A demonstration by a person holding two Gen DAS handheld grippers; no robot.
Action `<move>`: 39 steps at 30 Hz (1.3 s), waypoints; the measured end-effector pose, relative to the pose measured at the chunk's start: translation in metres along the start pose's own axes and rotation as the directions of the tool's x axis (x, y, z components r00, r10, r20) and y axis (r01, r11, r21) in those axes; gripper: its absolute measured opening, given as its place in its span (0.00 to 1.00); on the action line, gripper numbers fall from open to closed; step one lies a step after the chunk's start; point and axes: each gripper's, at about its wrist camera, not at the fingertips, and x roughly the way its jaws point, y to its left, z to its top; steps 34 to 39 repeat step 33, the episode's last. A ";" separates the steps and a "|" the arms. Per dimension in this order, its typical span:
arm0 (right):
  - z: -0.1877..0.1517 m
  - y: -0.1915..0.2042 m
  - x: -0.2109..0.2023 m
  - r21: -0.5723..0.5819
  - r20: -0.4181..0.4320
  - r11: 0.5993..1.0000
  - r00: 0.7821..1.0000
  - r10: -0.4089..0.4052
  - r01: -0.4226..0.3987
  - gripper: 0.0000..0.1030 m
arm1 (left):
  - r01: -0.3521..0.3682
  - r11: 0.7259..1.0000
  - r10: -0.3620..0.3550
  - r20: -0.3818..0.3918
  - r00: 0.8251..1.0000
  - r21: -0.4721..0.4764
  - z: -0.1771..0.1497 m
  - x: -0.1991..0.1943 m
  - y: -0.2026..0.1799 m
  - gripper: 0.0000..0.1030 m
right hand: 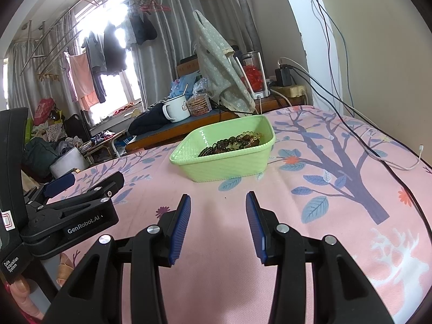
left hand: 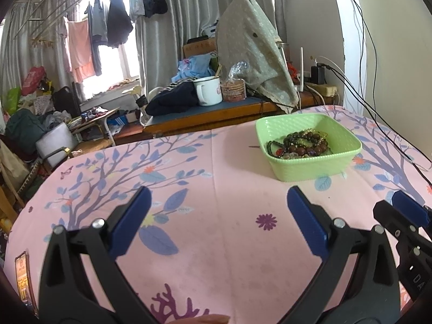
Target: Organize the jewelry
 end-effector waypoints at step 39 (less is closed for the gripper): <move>-0.007 -0.001 0.005 -0.002 -0.010 1.000 1.000 0.000 0.000 0.14 | 0.061 0.997 -0.063 -0.058 0.996 -0.038 -0.002 0.009 0.005 0.94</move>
